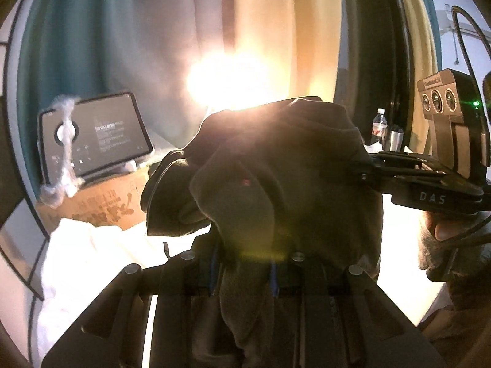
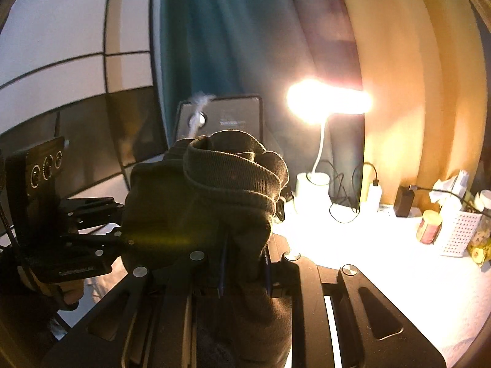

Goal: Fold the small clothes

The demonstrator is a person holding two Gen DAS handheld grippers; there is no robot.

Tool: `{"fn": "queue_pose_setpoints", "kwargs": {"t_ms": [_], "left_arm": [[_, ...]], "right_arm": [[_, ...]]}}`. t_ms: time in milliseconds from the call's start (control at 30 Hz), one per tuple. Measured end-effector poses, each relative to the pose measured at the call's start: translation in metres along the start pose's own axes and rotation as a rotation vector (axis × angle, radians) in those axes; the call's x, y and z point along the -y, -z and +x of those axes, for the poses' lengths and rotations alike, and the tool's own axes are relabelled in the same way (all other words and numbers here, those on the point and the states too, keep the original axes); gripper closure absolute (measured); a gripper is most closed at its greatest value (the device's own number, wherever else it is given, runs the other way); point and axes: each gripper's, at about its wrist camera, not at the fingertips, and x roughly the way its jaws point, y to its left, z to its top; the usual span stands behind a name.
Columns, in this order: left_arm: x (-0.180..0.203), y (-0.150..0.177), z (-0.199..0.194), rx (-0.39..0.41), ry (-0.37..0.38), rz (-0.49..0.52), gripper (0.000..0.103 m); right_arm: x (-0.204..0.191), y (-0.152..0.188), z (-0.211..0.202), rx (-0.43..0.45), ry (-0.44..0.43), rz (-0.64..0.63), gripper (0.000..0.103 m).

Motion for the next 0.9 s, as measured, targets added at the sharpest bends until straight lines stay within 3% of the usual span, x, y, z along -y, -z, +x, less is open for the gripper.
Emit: {"fn": "queue_pose_setpoints", "kwargs": {"t_ms": [533,900], "left_arm": [[-0.032,0.013,0.091,-0.171,0.022,-0.046,0.08],[-0.059,0.041,0.144,-0.303,0.025,-0.109,0.08]], "right_arm": [[0.062,0.024,0.097,-0.164,-0.005,0.099,0.083],[0.093,0.059,0.163,-0.298,0.0,0.184,0.083]]}}
